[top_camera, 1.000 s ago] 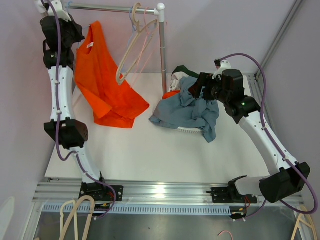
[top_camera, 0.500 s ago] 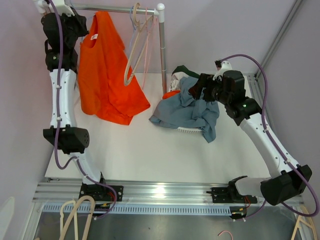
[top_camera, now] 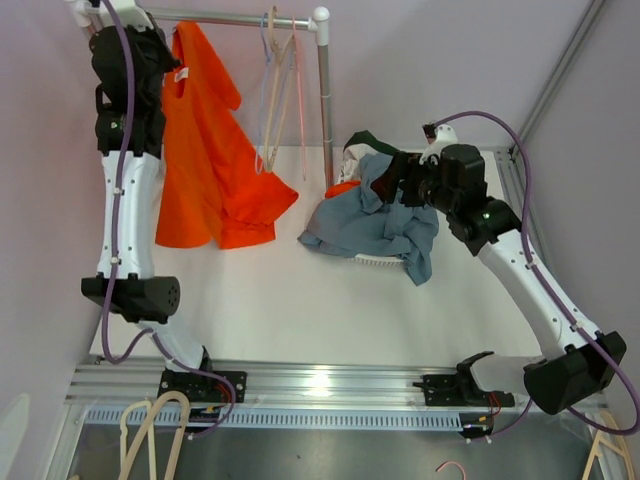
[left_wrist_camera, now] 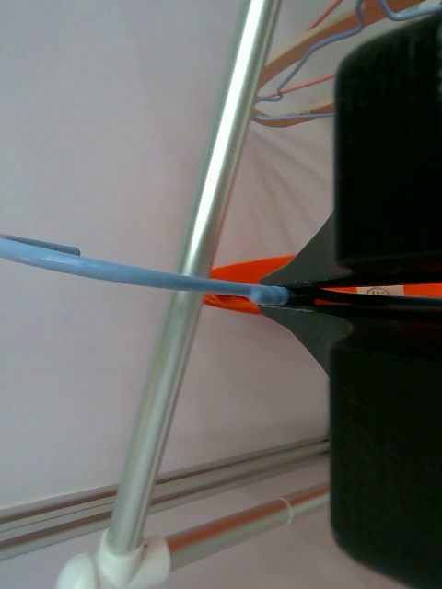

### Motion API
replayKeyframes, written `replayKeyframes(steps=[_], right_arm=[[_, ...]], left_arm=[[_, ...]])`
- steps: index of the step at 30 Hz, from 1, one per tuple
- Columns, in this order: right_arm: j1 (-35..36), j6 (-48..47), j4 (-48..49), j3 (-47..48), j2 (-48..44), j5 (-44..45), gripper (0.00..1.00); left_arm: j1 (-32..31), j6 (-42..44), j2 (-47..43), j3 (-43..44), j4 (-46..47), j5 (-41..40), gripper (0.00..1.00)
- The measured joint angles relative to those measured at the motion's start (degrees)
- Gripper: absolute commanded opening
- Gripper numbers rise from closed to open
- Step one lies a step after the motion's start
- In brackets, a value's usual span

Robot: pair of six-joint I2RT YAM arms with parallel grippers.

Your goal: Remove the t-shirt from the hanger

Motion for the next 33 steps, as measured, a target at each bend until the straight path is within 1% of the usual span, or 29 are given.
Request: replayKeyframes(steps=[2,8,13,17,21,23,26,30,33], right_arm=[[1.3,-0.2,0.2,0.0,0.0,-0.2,0.8],[8.6,-2.6,1.0,0.0,-0.6,-1.5,0.8],[18.0,-5.1,3.6,0.0,-1.5,-3.6,0.81],[25.7,-6.4,9.0,-2.1,-2.4,-4.9,0.81],[32.4,-8.1,17.7,-7.3,-2.5,-4.7,0.81],[34.7,-8.9,21.3,-9.1,-1.7,-4.8,0.8],[36.4,-9.2,26.4,-9.8,0.9,-4.7,0.8],[38.2,-9.9,32.1,-9.7,4.5,-4.3,0.8],[40.6,-10.5,34.1,-9.1,7.0,-4.2,0.8]], left_arm=[[-1.7,0.5,-0.7,-1.6,-0.9,-2.8,0.01],[-6.0,0.7,-3.1,-6.1,-4.8,-11.5,0.01],[-11.7,-0.1,-8.0,-13.2,-7.8,-24.1,0.01],[-18.1,-2.4,-10.1,-14.3,-11.7,-36.5,0.01],[-23.9,-5.2,-13.9,-17.1,-14.7,-44.0,0.01],[-26.9,-5.7,-16.5,-19.3,-15.7,-46.9,0.01],[-30.4,-6.2,-19.1,-20.2,-17.4,-50.7,0.01],[-32.5,-7.4,-22.9,-23.4,-18.1,-54.0,0.01],[-32.8,-8.4,-25.2,-26.5,-18.6,-55.4,0.01]])
